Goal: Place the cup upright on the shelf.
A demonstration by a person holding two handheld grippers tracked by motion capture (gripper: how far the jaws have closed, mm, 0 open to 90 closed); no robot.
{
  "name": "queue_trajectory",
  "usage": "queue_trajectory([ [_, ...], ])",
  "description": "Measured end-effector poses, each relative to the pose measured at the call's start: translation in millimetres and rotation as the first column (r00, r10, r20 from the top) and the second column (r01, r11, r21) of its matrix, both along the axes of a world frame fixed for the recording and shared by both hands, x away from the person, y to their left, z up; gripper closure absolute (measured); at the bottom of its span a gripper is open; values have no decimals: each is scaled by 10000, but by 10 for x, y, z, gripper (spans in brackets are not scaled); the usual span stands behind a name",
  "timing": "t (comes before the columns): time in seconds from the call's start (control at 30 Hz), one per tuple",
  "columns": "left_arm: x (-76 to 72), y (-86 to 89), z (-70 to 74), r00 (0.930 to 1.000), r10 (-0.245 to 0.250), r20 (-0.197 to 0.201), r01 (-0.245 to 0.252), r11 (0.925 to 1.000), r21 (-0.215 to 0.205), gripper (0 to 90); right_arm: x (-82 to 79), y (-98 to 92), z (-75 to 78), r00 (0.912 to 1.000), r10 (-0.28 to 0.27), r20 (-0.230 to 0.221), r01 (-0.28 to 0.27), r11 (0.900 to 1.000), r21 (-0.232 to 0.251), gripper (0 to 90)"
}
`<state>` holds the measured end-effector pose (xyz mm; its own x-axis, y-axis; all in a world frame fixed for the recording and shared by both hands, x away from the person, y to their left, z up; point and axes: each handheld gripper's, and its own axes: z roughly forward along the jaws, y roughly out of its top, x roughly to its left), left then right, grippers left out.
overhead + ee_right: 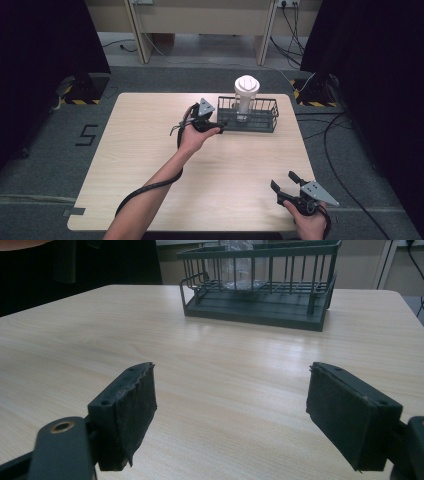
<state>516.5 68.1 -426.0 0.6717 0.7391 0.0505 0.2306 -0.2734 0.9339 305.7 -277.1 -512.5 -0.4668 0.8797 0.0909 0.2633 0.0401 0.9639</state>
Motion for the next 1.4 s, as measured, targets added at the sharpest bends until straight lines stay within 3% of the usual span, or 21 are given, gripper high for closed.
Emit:
queue_trajectory([
  [0.27,-214,281,-19,10000,17,-32,-18,10000,-72,145,-2,3,-1,10000,-7,-13,7,10000,-35,206],
  [0.8,-678,784,-195,9997,199,-118,-200,9997,-100,147,-6,-6,1,10000,-86,-6,86,9999,-82,206],
  [1.4,-1297,1450,-519,9961,873,-86,-875,9960,-175,148,-6,-14,-3,9998,-193,-11,193,9997,-143,206],
])
